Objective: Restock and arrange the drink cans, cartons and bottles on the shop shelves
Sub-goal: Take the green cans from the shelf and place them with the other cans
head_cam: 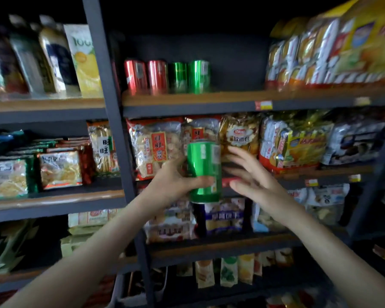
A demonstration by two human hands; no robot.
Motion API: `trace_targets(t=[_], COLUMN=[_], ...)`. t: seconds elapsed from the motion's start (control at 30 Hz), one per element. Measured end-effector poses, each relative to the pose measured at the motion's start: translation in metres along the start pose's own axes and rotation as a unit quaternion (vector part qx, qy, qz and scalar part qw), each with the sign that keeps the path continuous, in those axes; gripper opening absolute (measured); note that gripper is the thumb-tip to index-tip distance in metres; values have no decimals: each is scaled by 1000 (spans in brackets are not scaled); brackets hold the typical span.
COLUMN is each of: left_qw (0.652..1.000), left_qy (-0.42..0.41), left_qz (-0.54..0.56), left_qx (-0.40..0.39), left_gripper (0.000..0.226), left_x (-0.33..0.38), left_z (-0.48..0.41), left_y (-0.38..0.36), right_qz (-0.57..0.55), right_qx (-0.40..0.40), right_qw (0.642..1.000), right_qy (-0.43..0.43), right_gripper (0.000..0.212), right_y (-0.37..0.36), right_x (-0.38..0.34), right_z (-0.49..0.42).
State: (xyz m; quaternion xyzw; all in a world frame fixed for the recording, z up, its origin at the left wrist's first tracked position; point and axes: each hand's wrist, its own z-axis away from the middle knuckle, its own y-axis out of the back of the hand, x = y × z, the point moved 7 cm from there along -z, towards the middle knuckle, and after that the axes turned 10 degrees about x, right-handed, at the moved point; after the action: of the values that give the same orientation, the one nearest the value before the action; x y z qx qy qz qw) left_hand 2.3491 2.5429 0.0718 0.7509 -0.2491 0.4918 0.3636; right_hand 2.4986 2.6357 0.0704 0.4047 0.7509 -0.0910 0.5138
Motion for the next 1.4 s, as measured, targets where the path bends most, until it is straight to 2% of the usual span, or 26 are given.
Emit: trace_targets(t=[0.07, 0.1, 0.17, 0.27, 0.37, 0.5, 0.63, 0.73, 0.83, 0.9, 1.03, 1.13, 1.2, 1.23, 1.33, 1.4], left_qw=[982, 969, 948, 933, 915, 838, 810, 811, 807, 796, 744, 726, 720, 716, 698, 692], left_qy=[-113, -158, -225, -271, -298, -363, -333, -282, -256, -239, -200, -159, -149, -152, -168, -160], left_qz=[-144, -181, -200, -205, -249, -349, -437, -472, -493, -523, -615, -650, -658, -660, -670, -678], left_qx=[38, 61, 104, 115, 110, 210, 204, 199, 200, 189, 169, 158, 164, 171, 188, 193], left_gripper=[91, 91, 83, 90, 85, 62, 58, 59, 64, 71, 81, 90, 94, 95, 94, 95], left_x=[36, 54, 83, 106, 119, 131, 125, 120, 117, 115, 114, 111, 111, 112, 110, 103], left_z=[-20, -28, -41, -71, -110, -157, -212, -247, -267, -273, -277, -280, -281, -281, -282, -284], left_y=[0, -1, -1, 7, 23, 56, 65, 72, 77, 79, 91, 106, 114, 117, 123, 130], right_qz=[-8, 6, 7, 9, 10, 50, 63, 89, 109, 117, 145, 186, 280, 351, 514, 556], right_qx=[20, 23, 53, 113, 169, 228, 256, 238, 200, 169, 106, 76, 62, 73, 106, 73], right_qw=[1000, 1000, 997, 987, 972, 958, 960, 967, 973, 977, 980, 975, 956, 933, 828, 773], right_qy=[3, 18, 48, 110, 164, 165, 91, 34, -29, -57, -82, -93, -67, -23, 195, 295], right_gripper=[78, 82, 71, 63, 63, 71, 73, 66, 68, 76, 106, 115, 116, 117, 114, 108], right_y=[15, 19, 29, 46, 66, 96, 122, 131, 130, 126, 114, 110, 108, 107, 74, 32], right_x=[-20, -30, -47, -65, -75, -68, -50, -38, -21, -11, 4, 3, -7, -18, -63, -79], right_z=[-35, -53, -84, -124, -164, -227, -285, -317, -336, -343, -348, -348, -347, -346, -338, -337])
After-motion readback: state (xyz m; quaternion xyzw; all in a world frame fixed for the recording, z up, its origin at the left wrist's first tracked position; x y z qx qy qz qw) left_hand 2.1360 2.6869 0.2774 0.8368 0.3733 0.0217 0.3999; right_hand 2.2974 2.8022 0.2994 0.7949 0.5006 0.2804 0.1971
